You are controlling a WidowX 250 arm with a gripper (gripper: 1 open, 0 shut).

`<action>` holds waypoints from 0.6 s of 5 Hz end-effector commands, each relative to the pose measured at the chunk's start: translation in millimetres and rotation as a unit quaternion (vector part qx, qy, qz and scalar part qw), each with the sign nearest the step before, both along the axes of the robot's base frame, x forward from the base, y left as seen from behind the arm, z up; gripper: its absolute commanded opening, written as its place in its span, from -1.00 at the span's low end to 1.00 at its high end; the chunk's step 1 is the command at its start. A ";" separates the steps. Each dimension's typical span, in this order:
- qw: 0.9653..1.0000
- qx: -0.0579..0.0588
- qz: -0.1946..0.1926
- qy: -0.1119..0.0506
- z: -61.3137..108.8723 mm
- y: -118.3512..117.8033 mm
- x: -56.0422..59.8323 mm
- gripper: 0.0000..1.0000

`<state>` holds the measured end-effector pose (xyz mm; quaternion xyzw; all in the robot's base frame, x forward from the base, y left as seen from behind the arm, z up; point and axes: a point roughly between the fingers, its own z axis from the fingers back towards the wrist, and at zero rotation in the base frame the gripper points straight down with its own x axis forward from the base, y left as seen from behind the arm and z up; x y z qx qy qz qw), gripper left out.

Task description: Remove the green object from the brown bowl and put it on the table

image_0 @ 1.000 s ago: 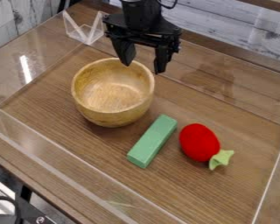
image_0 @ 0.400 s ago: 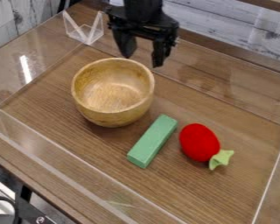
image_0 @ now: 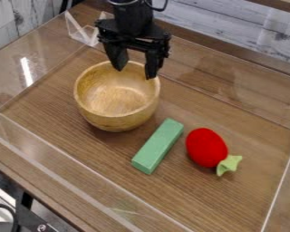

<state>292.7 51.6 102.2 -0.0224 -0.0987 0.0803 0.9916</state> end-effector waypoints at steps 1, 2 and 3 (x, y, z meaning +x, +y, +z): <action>0.999 0.002 -0.042 -0.030 36.2 1.8 7.2 1.00; 0.996 0.004 -0.079 -0.033 54.9 -4.6 11.0 1.00; 0.998 -0.001 -0.058 -0.026 33.0 -14.4 5.6 1.00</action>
